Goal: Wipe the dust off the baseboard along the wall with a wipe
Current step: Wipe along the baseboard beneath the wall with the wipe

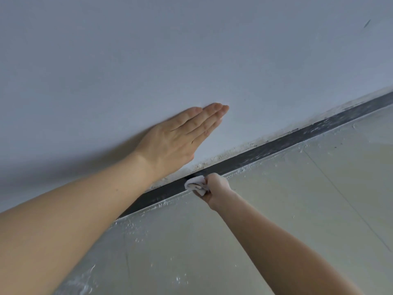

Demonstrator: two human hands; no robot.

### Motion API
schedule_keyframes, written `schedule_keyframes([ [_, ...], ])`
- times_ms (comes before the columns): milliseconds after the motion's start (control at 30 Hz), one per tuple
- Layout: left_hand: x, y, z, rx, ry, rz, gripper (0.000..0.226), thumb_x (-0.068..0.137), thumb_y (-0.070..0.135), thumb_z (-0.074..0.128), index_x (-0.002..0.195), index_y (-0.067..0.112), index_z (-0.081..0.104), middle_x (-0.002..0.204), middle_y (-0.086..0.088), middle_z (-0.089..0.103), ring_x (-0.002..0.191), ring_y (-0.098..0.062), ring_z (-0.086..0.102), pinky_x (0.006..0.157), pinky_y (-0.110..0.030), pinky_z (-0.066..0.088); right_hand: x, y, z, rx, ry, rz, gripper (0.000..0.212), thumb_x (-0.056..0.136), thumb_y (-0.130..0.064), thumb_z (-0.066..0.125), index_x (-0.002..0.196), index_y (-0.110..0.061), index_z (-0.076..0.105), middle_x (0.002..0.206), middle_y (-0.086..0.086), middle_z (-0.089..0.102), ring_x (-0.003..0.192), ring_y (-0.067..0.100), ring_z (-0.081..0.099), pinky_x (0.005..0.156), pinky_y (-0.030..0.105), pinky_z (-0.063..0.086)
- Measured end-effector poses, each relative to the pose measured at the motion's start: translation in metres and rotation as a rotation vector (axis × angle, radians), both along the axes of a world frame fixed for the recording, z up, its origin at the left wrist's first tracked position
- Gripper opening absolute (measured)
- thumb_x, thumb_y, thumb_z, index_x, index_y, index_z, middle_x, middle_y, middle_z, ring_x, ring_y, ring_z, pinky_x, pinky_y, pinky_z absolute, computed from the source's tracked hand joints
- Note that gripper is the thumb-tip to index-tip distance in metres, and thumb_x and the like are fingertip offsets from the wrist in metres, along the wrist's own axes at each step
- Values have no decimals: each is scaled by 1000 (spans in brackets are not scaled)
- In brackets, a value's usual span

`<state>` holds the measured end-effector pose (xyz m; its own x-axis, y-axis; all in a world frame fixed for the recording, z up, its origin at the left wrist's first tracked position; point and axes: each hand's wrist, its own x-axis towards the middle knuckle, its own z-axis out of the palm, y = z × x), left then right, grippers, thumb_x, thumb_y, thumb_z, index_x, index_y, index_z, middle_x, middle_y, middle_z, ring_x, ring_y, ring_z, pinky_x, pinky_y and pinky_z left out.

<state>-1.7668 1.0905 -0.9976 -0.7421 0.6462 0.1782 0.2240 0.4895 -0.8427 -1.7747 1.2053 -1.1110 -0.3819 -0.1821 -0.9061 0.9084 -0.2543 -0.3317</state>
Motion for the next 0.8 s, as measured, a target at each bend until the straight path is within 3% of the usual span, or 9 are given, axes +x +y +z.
schedule_keyframes([
  [100, 2, -4, 1, 3, -42, -25, 62, 93, 18, 28, 152, 3, 15, 159, -2, 15, 145, -15, 18, 119, -33, 11, -16, 30, -12, 103, 145, -185, 23, 96, -2, 36, 116, -11, 43, 105, 11, 48, 70, 19, 54, 62, 27, 54],
  [200, 4, -8, 0, -22, -72, -43, 56, 95, 9, 14, 151, 4, 19, 158, -1, 18, 145, -15, 21, 119, -33, 13, -14, 51, -15, 157, 193, -360, 14, 94, -2, 37, 103, -7, 47, 82, 8, 51, 64, 18, 52, 59, 28, 51],
  [300, 5, -11, 1, -61, -78, -60, 57, 95, 4, 9, 149, 5, 27, 157, -1, 25, 143, -14, 26, 119, -31, 18, 24, 10, -31, 46, 80, -135, 22, 88, 3, 39, 78, -4, 58, 61, 11, 52, 53, 21, 45, 54, 29, 48],
  [400, 5, -12, 1, -72, -89, -72, 57, 95, 4, 9, 148, 5, 29, 155, -1, 30, 142, -14, 29, 117, -28, 23, 73, -52, -43, -143, -35, 55, 25, 84, 7, 39, 99, 6, 59, 75, 19, 60, 61, 27, 55, 53, 30, 53],
  [467, 5, -14, 1, -87, -91, -92, 56, 96, 6, 10, 149, 4, 28, 155, -2, 29, 142, -15, 28, 117, -28, 23, 83, -75, -40, -212, -54, 37, 34, 80, 13, 36, 108, 14, 55, 90, 21, 57, 70, 30, 57, 65, 35, 58],
  [533, 5, -14, 2, -98, -96, -103, 56, 96, 6, 10, 149, 4, 28, 155, -3, 29, 142, -16, 28, 117, -28, 23, 77, -76, -30, -243, -48, -3, 30, 72, 22, 35, 88, 10, 58, 81, 17, 56, 68, 28, 55, 72, 32, 57],
  [633, 4, -13, 0, -89, -98, -106, 57, 96, 5, 7, 148, 3, 28, 155, -5, 30, 142, -17, 29, 117, -29, 25, 43, -40, -19, -156, 1, -69, 27, 67, 26, 43, 73, 2, 55, 60, 12, 58, 57, 21, 56, 55, 23, 57],
  [700, 3, -15, -2, -66, -75, -120, 56, 96, 6, 8, 148, 4, 30, 154, -6, 31, 142, -17, 30, 117, -29, 24, 11, -4, -19, -15, 60, -154, 24, 83, 15, 37, 89, 7, 59, 73, 17, 63, 59, 22, 63, 53, 28, 59],
  [800, 1, -13, -2, -39, -54, -121, 54, 98, 10, 10, 147, 4, 31, 154, -6, 33, 142, -17, 31, 117, -30, 23, -36, 53, -11, 161, 189, -255, 31, 85, 12, 34, 105, 11, 57, 101, 25, 63, 67, 25, 67, 48, 26, 57],
])
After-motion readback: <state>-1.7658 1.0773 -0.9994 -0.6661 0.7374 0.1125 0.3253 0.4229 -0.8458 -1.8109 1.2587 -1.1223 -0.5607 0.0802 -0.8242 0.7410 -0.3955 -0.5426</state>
